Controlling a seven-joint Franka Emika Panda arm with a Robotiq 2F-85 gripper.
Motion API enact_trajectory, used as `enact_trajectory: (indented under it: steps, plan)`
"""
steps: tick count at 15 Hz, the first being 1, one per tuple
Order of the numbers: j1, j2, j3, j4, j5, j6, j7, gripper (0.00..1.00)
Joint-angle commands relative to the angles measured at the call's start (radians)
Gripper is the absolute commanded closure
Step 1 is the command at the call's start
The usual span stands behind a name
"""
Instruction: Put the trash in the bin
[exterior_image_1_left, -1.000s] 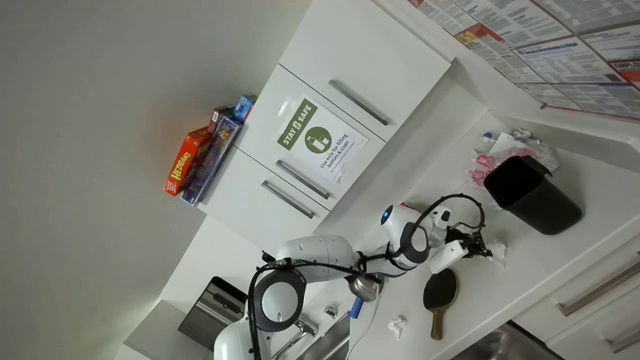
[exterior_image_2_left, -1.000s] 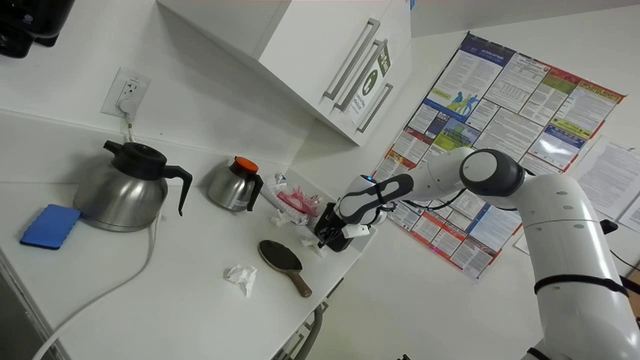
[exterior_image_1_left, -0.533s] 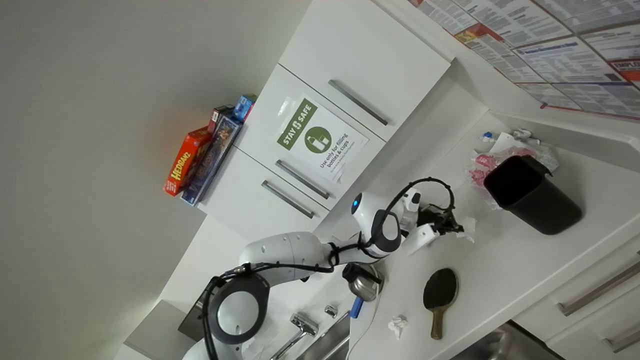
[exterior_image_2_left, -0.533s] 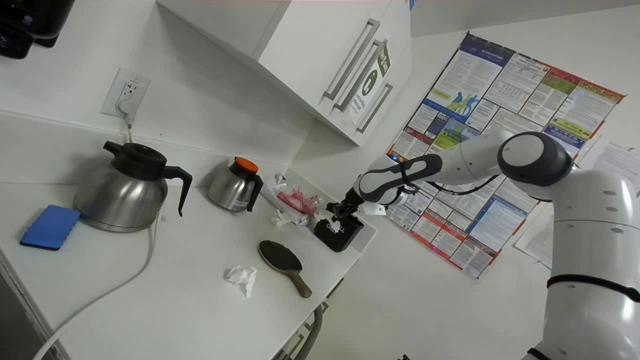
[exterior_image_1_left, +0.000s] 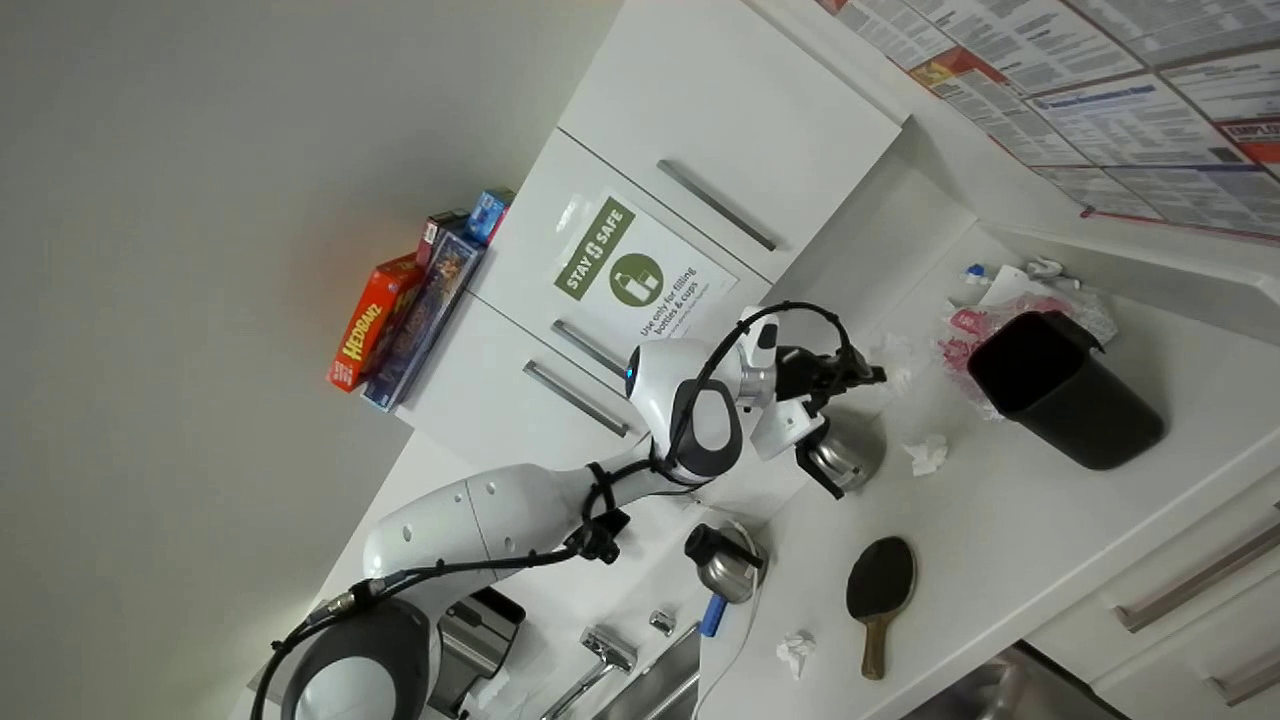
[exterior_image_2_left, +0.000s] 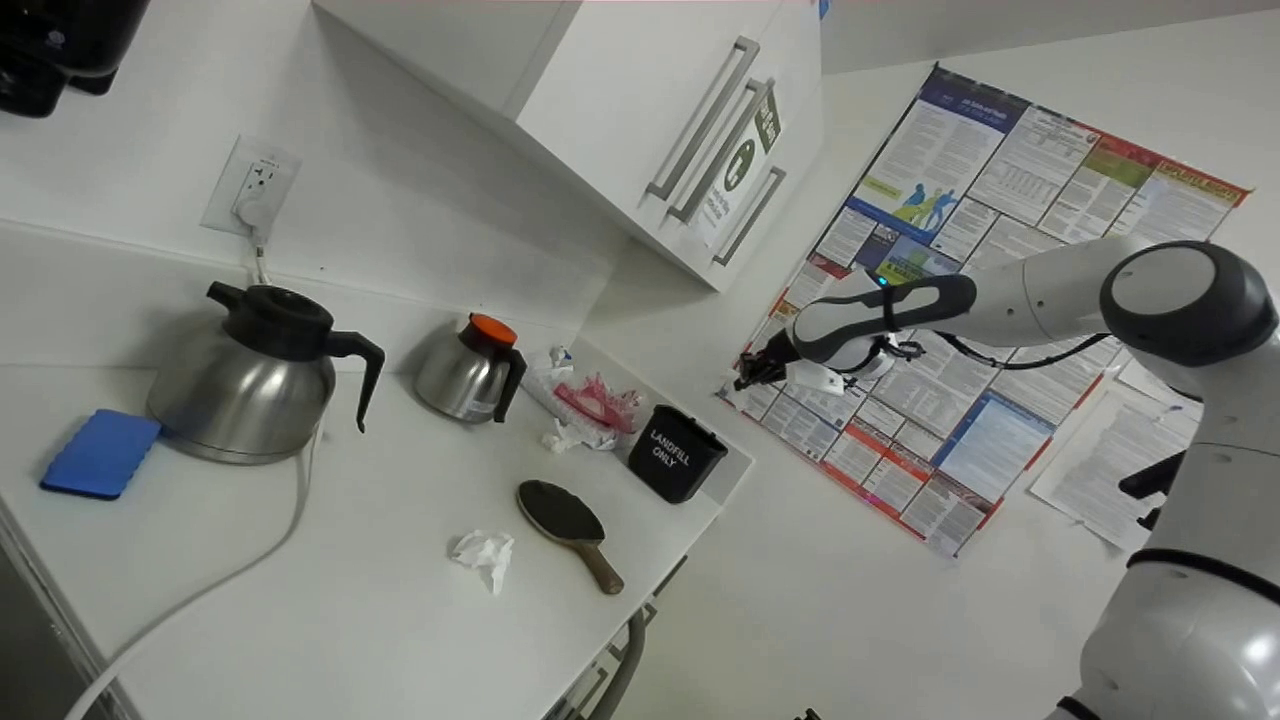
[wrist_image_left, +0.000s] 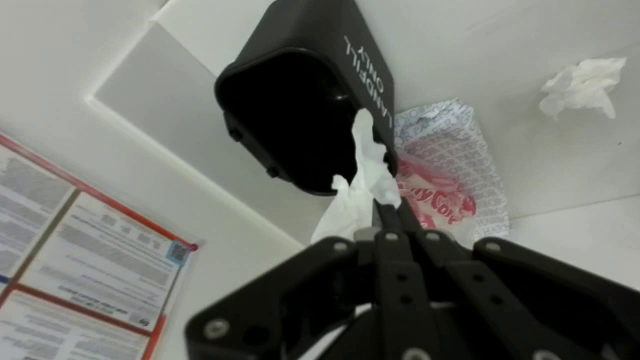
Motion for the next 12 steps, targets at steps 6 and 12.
enact_trajectory:
  steps: [6,12]
  plan:
    - [-0.043,0.075,-0.008,0.072,0.067,0.032,-0.007,1.0]
    - [-0.061,0.202,-0.006,0.165,0.095,0.013,0.007,1.0]
